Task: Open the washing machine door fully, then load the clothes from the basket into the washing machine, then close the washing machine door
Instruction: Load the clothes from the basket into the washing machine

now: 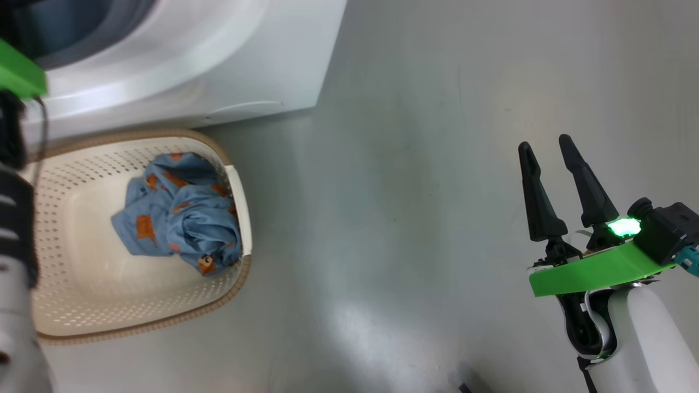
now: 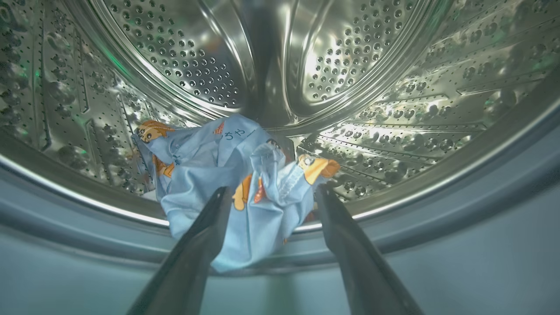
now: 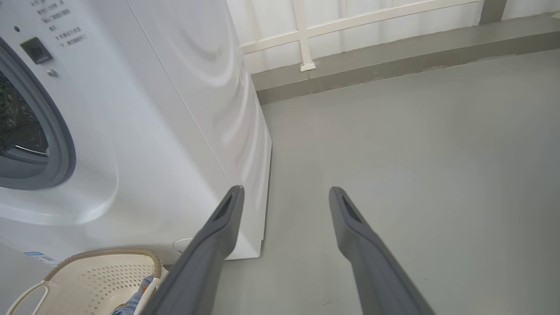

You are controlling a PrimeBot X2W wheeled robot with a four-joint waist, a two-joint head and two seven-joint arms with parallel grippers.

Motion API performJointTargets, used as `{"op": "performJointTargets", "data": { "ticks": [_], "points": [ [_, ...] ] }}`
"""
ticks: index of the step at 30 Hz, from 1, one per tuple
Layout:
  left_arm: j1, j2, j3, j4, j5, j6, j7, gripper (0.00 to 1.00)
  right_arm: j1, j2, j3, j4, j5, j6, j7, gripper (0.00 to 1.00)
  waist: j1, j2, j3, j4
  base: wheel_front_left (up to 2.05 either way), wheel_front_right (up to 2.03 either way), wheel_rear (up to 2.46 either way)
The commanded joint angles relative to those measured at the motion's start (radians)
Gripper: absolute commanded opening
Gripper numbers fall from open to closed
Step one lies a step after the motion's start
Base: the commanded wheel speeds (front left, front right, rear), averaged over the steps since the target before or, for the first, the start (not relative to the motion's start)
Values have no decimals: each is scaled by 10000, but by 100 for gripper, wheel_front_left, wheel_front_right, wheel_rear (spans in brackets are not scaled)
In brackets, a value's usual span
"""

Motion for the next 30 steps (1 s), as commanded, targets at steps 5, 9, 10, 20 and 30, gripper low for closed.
{"op": "performJointTargets", "data": {
  "ticks": [5, 9, 10, 20, 30],
  "points": [
    [1615, 166, 367, -1343, -204, -24, -52, 100, 433, -301, 164, -95, -93, 27, -48, 100, 0, 0, -649, 379, 0, 0, 0],
    [2836, -87, 605, -2191, -51, -25, -52, 100, 668, -486, 95, 6, -92, 27, -48, 100, 0, 0, -1126, 598, 0, 0, 0],
    [3103, -145, 686, -2353, 30, -25, -52, 100, 742, -538, 75, 33, -92, 27, -48, 100, 0, 0, -1254, 660, 0, 0, 0],
    [5384, -853, 882, -3601, 338, -26, -53, 100, 1620, -939, -64, 389, -35, 27, -48, 100, 0, 0, -2697, 1144, 0, 0, 0],
    [7969, -1087, 734, -4972, 366, -26, -53, 100, 2597, -1135, -181, 482, 74, 27, -48, 100, 0, 0, -3977, 1247, 0, 0, 0]
  ]
}}
